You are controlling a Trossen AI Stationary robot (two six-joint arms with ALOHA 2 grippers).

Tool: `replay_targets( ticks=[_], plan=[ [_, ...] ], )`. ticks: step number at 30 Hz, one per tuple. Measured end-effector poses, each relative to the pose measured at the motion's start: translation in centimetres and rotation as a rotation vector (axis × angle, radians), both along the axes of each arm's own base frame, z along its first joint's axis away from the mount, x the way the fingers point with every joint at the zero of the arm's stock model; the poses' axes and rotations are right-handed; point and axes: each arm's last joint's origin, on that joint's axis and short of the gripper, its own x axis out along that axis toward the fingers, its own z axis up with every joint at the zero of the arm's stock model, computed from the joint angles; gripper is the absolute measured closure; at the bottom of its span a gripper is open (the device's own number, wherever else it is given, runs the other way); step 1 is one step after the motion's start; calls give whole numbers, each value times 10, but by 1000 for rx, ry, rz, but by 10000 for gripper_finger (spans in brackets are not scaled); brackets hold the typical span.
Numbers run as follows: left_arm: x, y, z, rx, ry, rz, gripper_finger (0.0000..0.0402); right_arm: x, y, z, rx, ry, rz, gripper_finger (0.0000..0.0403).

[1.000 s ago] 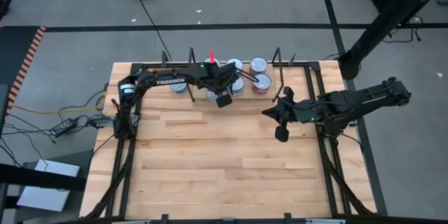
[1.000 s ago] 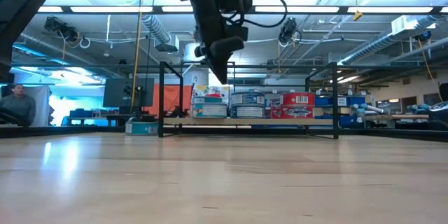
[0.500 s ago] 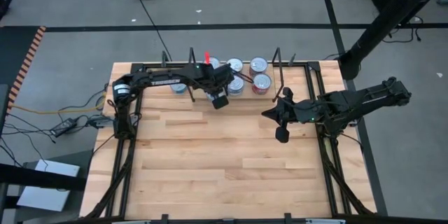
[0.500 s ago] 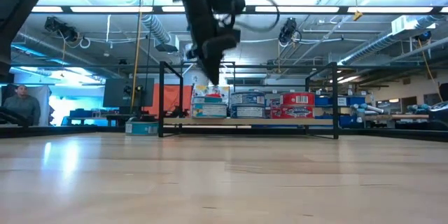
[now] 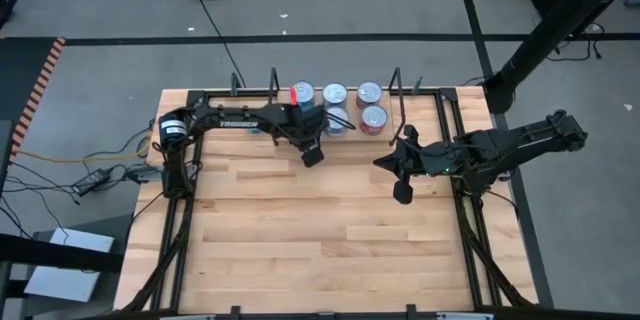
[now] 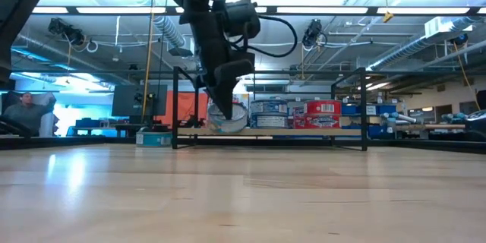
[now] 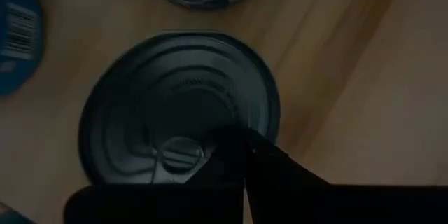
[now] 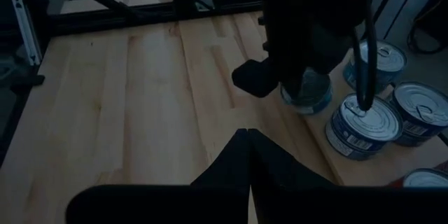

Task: Stack canned seafood by type on shelf
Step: Adjust the yellow-blue tuna can on the shelf, then stack the yellow-blue tuna can on top of the yellow-blue tuna can on the shelf

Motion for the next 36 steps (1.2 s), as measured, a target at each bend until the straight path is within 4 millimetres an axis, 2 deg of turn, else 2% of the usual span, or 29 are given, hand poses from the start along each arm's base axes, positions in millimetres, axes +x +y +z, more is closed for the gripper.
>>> replay_targets(
  ticks=[4, 8, 17, 19, 25, 29, 32, 36],
  plan=[
    [3, 2, 2, 25, -25, 12, 399, 0, 0, 0, 1, -1, -1, 393],
    [3, 15, 6, 85, -35, 78, 399, 1, 0, 1, 5, -17, -1, 393],
    [0, 34, 20, 86, -56, 123, 399, 1, 0, 2, 5, -22, -2, 393],
    [3, 33, 30, 90, -66, 100, 399, 1, 0, 2, 4, -21, -1, 393],
    [16, 15, 68, 104, -102, 2, 399, 1, 0, 2, -2, -20, 2, 393],
    [16, 7, 95, 96, -110, 1, 399, 1, 0, 2, -12, -17, 8, 393],
    [9, 6, 115, 89, -149, 41, 399, 1, 0, 2, -12, -17, 9, 393],
    [-14, 13, 142, 88, -215, 128, 399, 1, 0, 2, -12, -17, 9, 393]
  ],
)
